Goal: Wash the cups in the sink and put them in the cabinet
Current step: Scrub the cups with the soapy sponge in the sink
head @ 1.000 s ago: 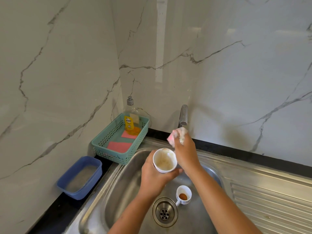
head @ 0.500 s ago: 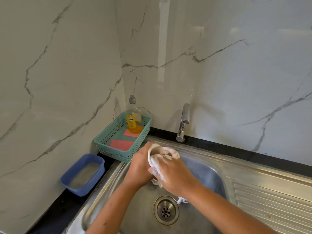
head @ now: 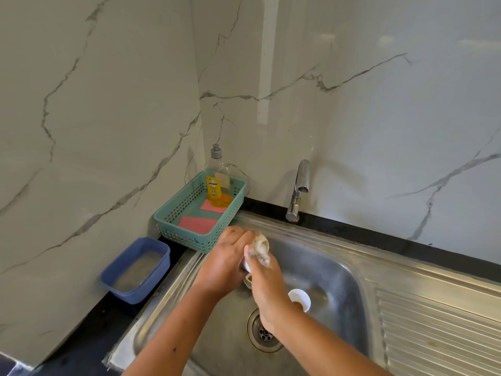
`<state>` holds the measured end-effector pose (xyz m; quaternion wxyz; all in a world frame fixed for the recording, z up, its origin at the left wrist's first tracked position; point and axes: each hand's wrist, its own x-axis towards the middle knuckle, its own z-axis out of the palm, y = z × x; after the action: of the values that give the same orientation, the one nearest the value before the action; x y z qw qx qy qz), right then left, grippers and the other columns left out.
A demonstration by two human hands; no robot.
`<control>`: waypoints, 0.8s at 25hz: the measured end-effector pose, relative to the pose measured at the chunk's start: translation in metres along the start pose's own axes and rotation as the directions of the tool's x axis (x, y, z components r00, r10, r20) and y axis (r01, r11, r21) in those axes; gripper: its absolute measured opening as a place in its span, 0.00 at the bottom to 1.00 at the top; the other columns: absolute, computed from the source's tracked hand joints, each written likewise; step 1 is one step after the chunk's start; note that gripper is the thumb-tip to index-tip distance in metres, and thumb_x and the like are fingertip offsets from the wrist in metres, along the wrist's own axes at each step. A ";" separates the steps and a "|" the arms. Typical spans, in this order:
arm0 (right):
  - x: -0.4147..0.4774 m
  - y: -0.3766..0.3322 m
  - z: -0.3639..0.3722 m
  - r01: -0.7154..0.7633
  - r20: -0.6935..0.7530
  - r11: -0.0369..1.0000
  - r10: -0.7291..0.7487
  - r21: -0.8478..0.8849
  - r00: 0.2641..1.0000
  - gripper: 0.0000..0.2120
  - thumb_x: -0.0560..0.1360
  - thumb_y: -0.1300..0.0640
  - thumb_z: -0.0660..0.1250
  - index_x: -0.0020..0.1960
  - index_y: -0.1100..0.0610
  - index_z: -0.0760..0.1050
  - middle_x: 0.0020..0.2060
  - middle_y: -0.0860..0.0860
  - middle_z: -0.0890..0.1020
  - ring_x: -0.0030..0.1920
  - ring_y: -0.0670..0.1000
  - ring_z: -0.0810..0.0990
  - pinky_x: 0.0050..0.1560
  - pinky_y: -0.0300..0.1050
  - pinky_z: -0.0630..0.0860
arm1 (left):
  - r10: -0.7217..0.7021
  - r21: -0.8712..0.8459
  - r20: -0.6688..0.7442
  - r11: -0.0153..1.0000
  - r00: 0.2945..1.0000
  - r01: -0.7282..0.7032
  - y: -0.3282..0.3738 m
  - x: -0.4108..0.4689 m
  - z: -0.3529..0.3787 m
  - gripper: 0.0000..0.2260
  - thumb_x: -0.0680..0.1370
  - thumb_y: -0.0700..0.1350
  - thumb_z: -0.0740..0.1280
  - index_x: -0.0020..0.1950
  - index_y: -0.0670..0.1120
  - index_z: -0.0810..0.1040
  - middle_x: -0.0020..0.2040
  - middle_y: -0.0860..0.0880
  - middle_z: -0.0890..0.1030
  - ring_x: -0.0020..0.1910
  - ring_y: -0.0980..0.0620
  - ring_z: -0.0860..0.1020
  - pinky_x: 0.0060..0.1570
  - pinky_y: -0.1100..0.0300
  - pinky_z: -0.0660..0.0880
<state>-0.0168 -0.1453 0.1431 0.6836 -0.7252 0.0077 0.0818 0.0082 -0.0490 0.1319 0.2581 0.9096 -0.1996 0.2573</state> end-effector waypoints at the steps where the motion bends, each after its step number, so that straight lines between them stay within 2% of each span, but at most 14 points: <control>1: -0.001 0.002 0.003 -0.090 -0.013 0.988 0.092 0.123 0.996 0.21 0.75 0.35 0.60 0.49 0.54 0.74 0.39 0.46 0.77 0.46 0.49 0.78 0.49 0.43 0.73 | 0.037 0.032 -0.012 0.999 0.999 -0.037 -0.003 -0.003 0.005 0.10 0.73 0.42 0.68 0.54 0.46 0.77 0.48 0.52 0.80 0.49 0.51 0.76 0.53 0.58 0.71; 2: -0.006 0.002 0.004 -0.120 -0.014 0.977 0.125 0.177 0.992 0.14 0.77 0.41 0.61 0.50 0.52 0.73 0.41 0.46 0.77 0.46 0.49 0.77 0.52 0.47 0.73 | 0.051 0.045 -0.015 0.998 0.999 -0.051 -0.005 -0.006 0.008 0.10 0.72 0.41 0.69 0.53 0.45 0.77 0.47 0.52 0.80 0.49 0.51 0.76 0.54 0.59 0.70; 3: -0.011 0.002 0.001 -0.084 -0.008 0.989 0.086 0.125 0.996 0.07 0.79 0.49 0.61 0.52 0.52 0.71 0.44 0.48 0.77 0.47 0.50 0.76 0.54 0.50 0.72 | 0.052 0.033 -0.012 0.998 0.999 -0.052 -0.005 -0.008 0.011 0.10 0.71 0.41 0.69 0.53 0.45 0.77 0.47 0.51 0.80 0.49 0.52 0.76 0.54 0.59 0.70; 4: -0.014 0.004 -0.005 0.003 0.025 0.999 -0.002 -0.043 1.000 0.06 0.80 0.54 0.60 0.55 0.53 0.71 0.47 0.50 0.77 0.48 0.51 0.74 0.54 0.49 0.71 | 0.030 0.004 -0.006 1.000 1.000 -0.030 -0.003 -0.010 0.010 0.11 0.71 0.43 0.70 0.52 0.46 0.77 0.47 0.52 0.80 0.49 0.52 0.76 0.52 0.61 0.70; 5: -0.011 0.012 -0.013 0.145 0.091 0.943 -0.123 -0.301 0.988 0.08 0.80 0.55 0.59 0.57 0.56 0.71 0.48 0.52 0.76 0.49 0.50 0.72 0.53 0.46 0.69 | -0.019 -0.031 0.020 0.999 1.000 0.020 -0.003 -0.012 0.008 0.12 0.70 0.46 0.69 0.52 0.47 0.77 0.48 0.53 0.79 0.49 0.53 0.76 0.49 0.65 0.70; 6: -0.009 0.018 -0.025 0.296 0.227 0.777 -0.200 -0.556 0.953 0.09 0.80 0.55 0.58 0.57 0.59 0.70 0.47 0.51 0.74 0.48 0.48 0.69 0.52 0.43 0.66 | -0.072 -0.054 0.064 0.996 0.995 0.075 -0.005 -0.013 0.006 0.13 0.69 0.49 0.69 0.53 0.49 0.76 0.48 0.54 0.79 0.48 0.53 0.76 0.46 0.69 0.68; 7: -0.001 0.028 -0.032 0.460 0.363 0.546 -0.282 -0.700 0.888 0.09 0.80 0.54 0.58 0.54 0.59 0.71 0.44 0.50 0.73 0.46 0.47 0.68 0.51 0.42 0.65 | -0.104 -0.072 0.140 0.991 0.985 0.115 -0.006 -0.015 0.004 0.15 0.68 0.51 0.69 0.53 0.50 0.75 0.48 0.56 0.78 0.47 0.54 0.76 0.43 0.72 0.66; 8: 0.007 0.035 -0.043 0.597 0.496 0.297 -0.351 -0.745 0.794 0.09 0.79 0.52 0.61 0.50 0.59 0.72 0.41 0.49 0.73 0.42 0.48 0.70 0.50 0.45 0.66 | -0.115 -0.076 0.235 0.988 0.965 0.136 -0.010 -0.017 0.005 0.17 0.67 0.52 0.71 0.53 0.51 0.74 0.47 0.58 0.77 0.46 0.55 0.76 0.40 0.73 0.65; 10: 0.021 0.058 -0.056 0.706 0.678 -0.032 -0.313 -0.708 0.665 0.08 0.70 0.53 0.72 0.42 0.56 0.75 0.37 0.49 0.76 0.37 0.50 0.76 0.49 0.51 0.72 | -0.140 -0.034 0.429 0.985 0.892 0.171 -0.016 -0.025 0.010 0.22 0.64 0.52 0.75 0.55 0.53 0.72 0.45 0.61 0.76 0.44 0.60 0.75 0.37 0.70 0.67; 11: 0.025 0.069 -0.057 0.728 0.726 -0.117 -0.281 -0.676 0.628 0.08 0.67 0.55 0.74 0.41 0.55 0.76 0.38 0.49 0.77 0.37 0.51 0.77 0.48 0.53 0.74 | -0.182 -0.002 0.515 0.977 0.838 0.214 -0.019 -0.031 0.013 0.24 0.64 0.50 0.75 0.57 0.55 0.71 0.46 0.60 0.77 0.44 0.61 0.75 0.38 0.69 0.70; 14: 0.026 0.096 -0.052 0.803 0.808 -0.098 -0.108 -0.588 0.579 0.05 0.69 0.62 0.68 0.45 0.56 0.75 0.42 0.52 0.77 0.41 0.55 0.78 0.42 0.52 0.74 | -0.310 0.033 0.686 0.917 0.659 0.397 -0.031 -0.050 0.030 0.27 0.63 0.43 0.74 0.58 0.59 0.70 0.49 0.56 0.81 0.47 0.56 0.79 0.45 0.60 0.77; 17: 0.029 0.125 -0.042 0.819 0.820 -0.036 -0.059 -0.572 0.570 0.16 0.65 0.59 0.73 0.48 0.53 0.70 0.41 0.50 0.77 0.41 0.52 0.79 0.33 0.49 0.73 | -0.370 0.096 0.756 0.878 0.539 0.468 -0.041 -0.069 0.042 0.27 0.62 0.41 0.76 0.56 0.57 0.72 0.50 0.54 0.81 0.49 0.53 0.79 0.49 0.55 0.78; 18: 0.031 0.138 -0.039 0.827 0.827 -0.020 -0.063 -0.561 0.559 0.18 0.65 0.60 0.74 0.49 0.53 0.69 0.42 0.51 0.77 0.41 0.52 0.79 0.33 0.49 0.74 | -0.391 0.120 0.771 0.864 0.503 0.489 -0.045 -0.075 0.046 0.28 0.62 0.41 0.76 0.56 0.57 0.71 0.50 0.53 0.81 0.49 0.52 0.79 0.49 0.54 0.78; 20: 0.028 0.154 -0.029 0.842 0.842 0.020 0.031 -0.540 0.539 0.17 0.68 0.64 0.71 0.54 0.56 0.71 0.47 0.54 0.76 0.48 0.56 0.79 0.39 0.54 0.76 | -0.423 0.162 0.799 0.836 0.428 0.523 -0.051 -0.089 0.052 0.31 0.62 0.39 0.76 0.59 0.58 0.68 0.51 0.53 0.81 0.48 0.52 0.79 0.48 0.52 0.80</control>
<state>-0.0054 -0.1815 -0.0114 0.0049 -0.8476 -0.5232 0.0877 -0.0177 -0.0179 0.0242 0.2491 0.9258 -0.0448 -0.2807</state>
